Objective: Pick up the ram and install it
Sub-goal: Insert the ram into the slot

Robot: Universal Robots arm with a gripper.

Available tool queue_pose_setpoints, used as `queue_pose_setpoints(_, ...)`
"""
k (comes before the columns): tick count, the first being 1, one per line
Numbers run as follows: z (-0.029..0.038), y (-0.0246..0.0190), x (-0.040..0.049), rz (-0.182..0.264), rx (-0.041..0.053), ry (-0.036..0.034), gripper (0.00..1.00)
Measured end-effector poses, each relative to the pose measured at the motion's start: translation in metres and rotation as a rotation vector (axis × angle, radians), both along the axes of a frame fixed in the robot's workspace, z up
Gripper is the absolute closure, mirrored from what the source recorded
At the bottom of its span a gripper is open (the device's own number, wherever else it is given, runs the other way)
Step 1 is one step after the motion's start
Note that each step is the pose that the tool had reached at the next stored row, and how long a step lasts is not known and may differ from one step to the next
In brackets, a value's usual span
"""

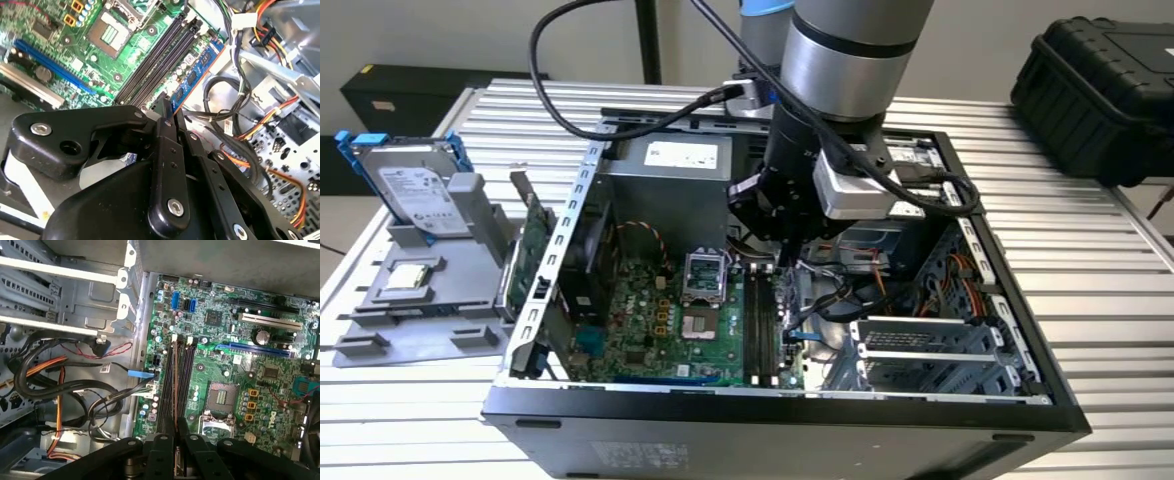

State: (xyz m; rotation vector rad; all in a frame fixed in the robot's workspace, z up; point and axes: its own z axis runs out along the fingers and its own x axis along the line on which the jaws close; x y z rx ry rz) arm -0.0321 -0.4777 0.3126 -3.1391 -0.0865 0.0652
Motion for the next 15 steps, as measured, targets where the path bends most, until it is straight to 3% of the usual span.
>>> queue_pose_setpoints(15, -0.0003, 0.0000, 0.0001, -0.273, 0.0000, 0.0000, 1.00)
